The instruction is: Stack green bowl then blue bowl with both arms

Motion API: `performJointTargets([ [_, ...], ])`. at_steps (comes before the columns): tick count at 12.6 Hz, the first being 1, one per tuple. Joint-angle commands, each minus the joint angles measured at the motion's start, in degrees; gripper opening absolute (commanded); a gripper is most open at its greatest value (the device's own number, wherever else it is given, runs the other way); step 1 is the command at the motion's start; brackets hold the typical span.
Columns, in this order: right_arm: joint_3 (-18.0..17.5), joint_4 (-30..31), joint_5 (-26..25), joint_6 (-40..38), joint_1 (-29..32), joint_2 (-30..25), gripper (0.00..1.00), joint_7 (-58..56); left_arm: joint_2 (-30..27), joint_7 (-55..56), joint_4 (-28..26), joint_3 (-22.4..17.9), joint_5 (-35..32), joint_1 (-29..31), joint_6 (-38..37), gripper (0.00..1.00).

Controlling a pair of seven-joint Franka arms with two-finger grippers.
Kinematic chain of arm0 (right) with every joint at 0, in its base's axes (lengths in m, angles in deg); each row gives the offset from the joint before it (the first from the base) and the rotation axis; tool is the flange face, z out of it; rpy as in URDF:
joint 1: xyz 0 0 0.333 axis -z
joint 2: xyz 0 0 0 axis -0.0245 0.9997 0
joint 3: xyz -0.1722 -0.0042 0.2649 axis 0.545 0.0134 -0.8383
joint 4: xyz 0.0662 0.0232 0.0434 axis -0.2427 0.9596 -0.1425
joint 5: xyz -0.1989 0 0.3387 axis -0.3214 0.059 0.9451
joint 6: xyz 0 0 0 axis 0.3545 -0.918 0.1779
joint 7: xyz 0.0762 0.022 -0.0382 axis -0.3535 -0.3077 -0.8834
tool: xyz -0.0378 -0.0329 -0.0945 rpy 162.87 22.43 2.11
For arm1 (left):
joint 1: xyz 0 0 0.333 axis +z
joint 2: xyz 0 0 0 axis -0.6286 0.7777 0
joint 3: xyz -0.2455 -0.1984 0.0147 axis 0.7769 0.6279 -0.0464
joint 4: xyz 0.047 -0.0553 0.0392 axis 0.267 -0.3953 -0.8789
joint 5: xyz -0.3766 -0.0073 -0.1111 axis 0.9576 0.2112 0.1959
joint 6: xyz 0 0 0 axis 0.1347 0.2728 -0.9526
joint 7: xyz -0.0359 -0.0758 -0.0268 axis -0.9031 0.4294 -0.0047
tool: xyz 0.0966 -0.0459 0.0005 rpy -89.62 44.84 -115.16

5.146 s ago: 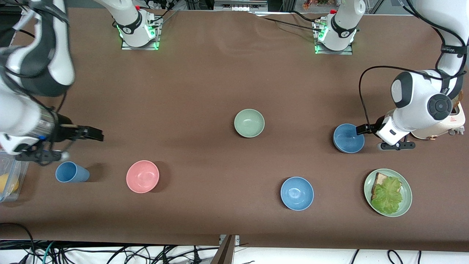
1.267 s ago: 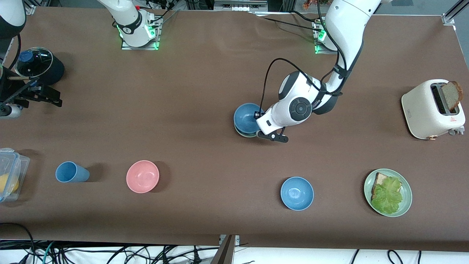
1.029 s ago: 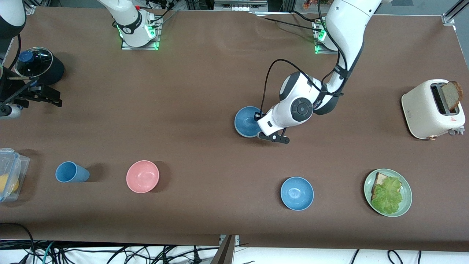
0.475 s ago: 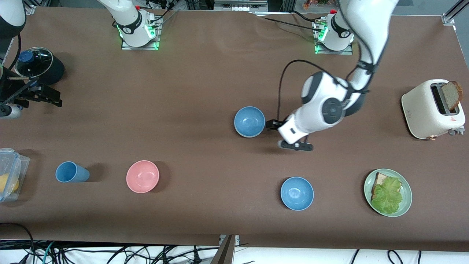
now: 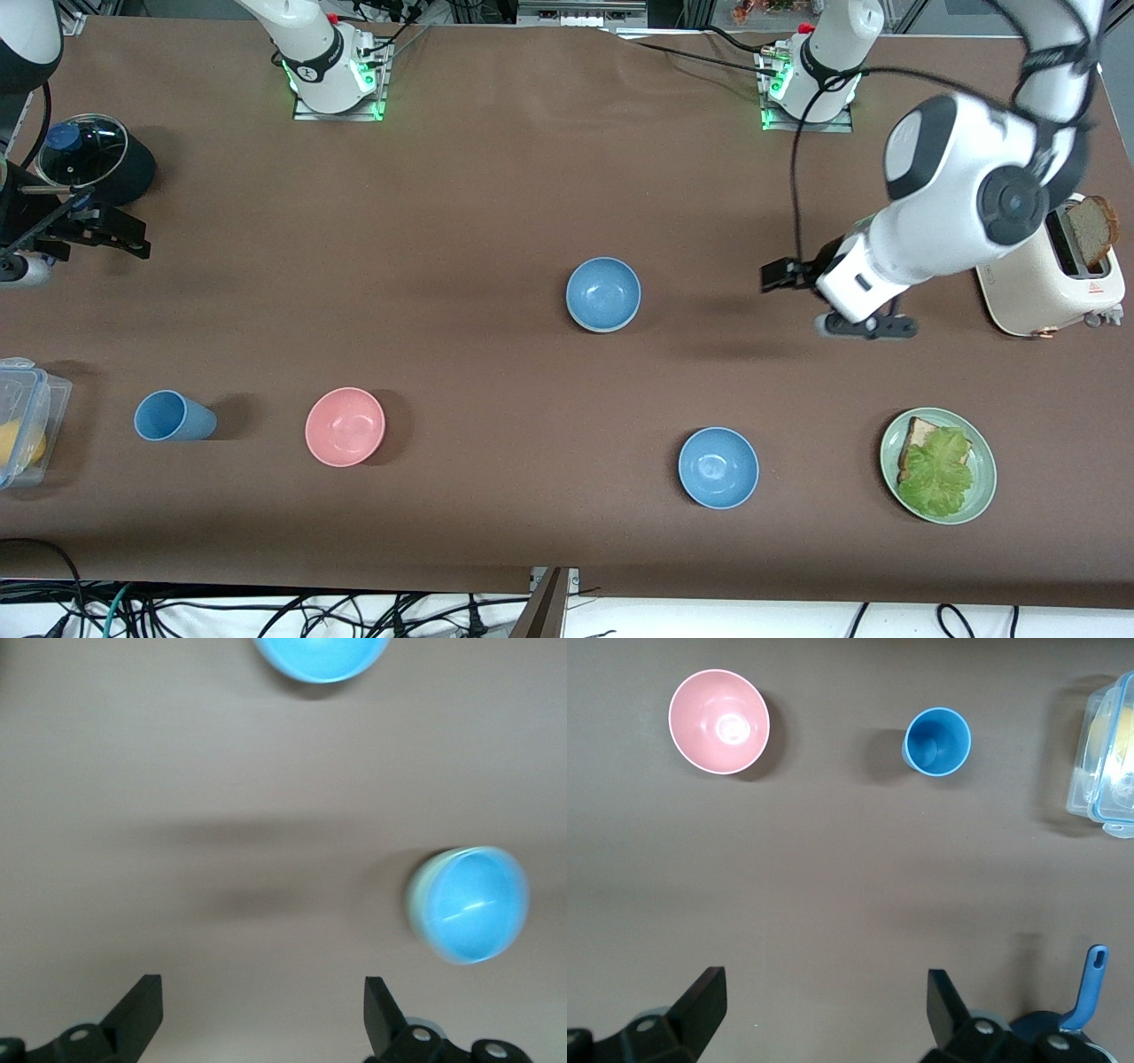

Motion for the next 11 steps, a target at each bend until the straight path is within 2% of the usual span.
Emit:
performJointTargets([
  [1, -0.1, -1.7, 0.3, -1.2, 0.0, 0.6, 1.00, 0.5, -8.6, -1.0, -2.3, 0.4, -10.1, 0.0, -5.1, 1.00],
  [3, -0.1, -1.6, 0.3, -1.2, 0.0, 0.6, 1.00, 0.5, -12.3, -1.6, -2.0, -4.2, -11.7, -1.0, -8.6, 1.00],
  [4, -0.1, -1.7, 0.3, -1.2, 0.1, 0.6, 1.00, 0.5, -12.9, -3.3, -1.5, -7.4, -11.6, -1.3, -9.1, 1.00],
  [6, -0.1, -1.7, 0.4, -1.2, 0.0, 0.6, 1.00, 0.5, -13.4, -7.4, -1.5, -10.9, -11.2, -1.4, -9.1, 1.00],
  [11, -0.1, -1.6, 0.3, -1.2, 0.1, 0.6, 1.00, 0.5, -12.5, -7.8, -1.1, -12.0, -7.6, -0.7, -9.1, 1.00],
])
